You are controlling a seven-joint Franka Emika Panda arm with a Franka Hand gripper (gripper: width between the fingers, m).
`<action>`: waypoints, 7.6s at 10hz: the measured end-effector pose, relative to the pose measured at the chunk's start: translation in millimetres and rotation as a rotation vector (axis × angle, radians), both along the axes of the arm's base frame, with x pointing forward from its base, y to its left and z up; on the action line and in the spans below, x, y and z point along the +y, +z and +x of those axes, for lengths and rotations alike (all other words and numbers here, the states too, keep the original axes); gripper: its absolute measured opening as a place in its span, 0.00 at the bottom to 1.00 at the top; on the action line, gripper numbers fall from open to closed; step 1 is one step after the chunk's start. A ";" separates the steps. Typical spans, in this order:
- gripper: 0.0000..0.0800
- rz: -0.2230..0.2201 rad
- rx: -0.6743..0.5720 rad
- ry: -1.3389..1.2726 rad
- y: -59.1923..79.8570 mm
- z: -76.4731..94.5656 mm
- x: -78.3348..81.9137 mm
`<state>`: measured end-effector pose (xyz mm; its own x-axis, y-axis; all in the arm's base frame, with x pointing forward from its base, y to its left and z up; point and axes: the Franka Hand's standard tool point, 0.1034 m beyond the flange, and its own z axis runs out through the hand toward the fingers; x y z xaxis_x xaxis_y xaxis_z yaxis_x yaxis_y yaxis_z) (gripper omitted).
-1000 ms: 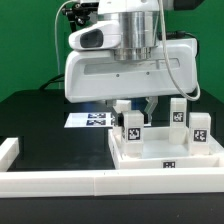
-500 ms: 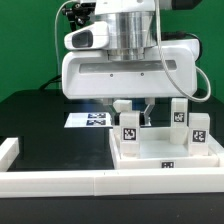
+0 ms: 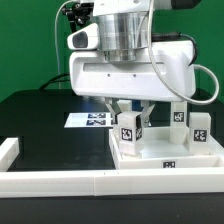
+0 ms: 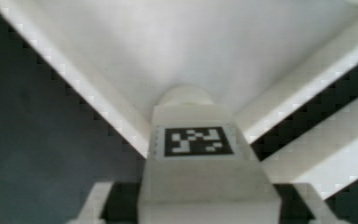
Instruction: Assemble square table
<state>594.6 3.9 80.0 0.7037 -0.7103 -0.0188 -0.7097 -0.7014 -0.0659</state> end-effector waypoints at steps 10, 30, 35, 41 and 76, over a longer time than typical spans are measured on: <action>0.79 0.001 0.014 -0.074 0.8 0.9 6.0; 0.36 -0.097 -0.001 0.973 0.0 0.0 6.6; 0.36 -0.081 -0.023 0.488 -1.1 -1.2 4.9; 0.36 -0.049 -0.019 -0.079 -1.7 -0.3 3.1; 0.36 -0.063 -0.035 0.600 -0.7 1.1 2.6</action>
Offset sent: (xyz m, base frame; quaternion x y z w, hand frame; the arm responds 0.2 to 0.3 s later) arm 0.0024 -0.0062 -0.0085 -0.0249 0.0088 0.1056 0.9941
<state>595.7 6.5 79.3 0.9813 -0.1882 0.0412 -0.1872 -0.9819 -0.0276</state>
